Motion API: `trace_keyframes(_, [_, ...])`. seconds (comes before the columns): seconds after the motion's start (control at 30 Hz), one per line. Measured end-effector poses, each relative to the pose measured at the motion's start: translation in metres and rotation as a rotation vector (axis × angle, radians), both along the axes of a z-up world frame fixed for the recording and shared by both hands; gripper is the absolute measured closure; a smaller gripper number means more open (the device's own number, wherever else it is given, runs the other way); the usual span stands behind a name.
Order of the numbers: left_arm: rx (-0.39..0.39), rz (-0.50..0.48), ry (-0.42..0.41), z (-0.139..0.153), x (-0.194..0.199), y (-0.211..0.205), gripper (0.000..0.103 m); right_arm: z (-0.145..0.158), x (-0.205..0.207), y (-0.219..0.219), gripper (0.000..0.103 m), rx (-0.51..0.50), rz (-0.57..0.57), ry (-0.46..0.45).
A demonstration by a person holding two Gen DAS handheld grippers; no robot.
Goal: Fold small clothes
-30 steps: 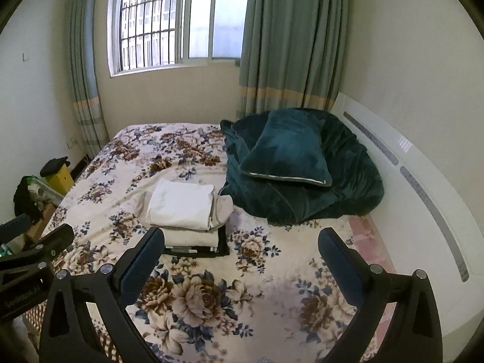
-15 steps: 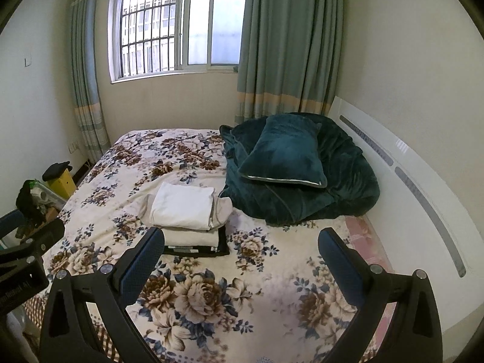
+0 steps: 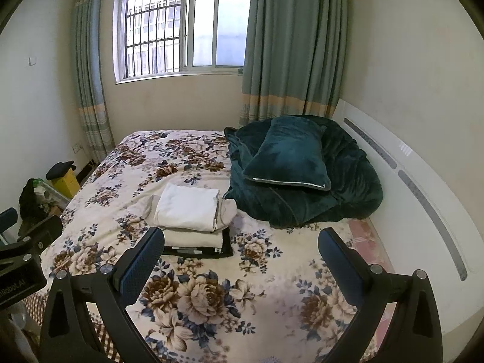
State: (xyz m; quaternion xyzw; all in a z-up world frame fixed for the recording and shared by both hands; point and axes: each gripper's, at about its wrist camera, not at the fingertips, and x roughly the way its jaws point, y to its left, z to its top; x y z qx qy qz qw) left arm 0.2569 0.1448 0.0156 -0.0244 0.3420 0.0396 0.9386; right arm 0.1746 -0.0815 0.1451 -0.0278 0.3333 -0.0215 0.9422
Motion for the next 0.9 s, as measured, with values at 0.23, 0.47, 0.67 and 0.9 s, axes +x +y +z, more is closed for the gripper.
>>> trace_keyframes(0.23, [0.004, 0.004, -0.005, 0.001, 0.0, 0.001, 0.0, 0.002, 0.0, 0.003, 0.0, 0.004, 0.005, -0.005])
trace_keyframes(0.47, [0.006, 0.008, -0.005, 0.002, -0.001, 0.002, 0.0, 0.0, 0.004, 0.013, 0.0, -0.002, 0.028, -0.009])
trace_keyframes(0.67, [0.006, 0.027, -0.01, 0.002, -0.01, 0.002, 0.0, -0.002, 0.003, 0.016, 0.0, 0.0, 0.032, -0.009])
trace_keyframes(0.9, [0.013, 0.027, -0.015, 0.002, -0.008, 0.002, 0.0, -0.002, 0.002, 0.016, 0.0, 0.0, 0.031, -0.008])
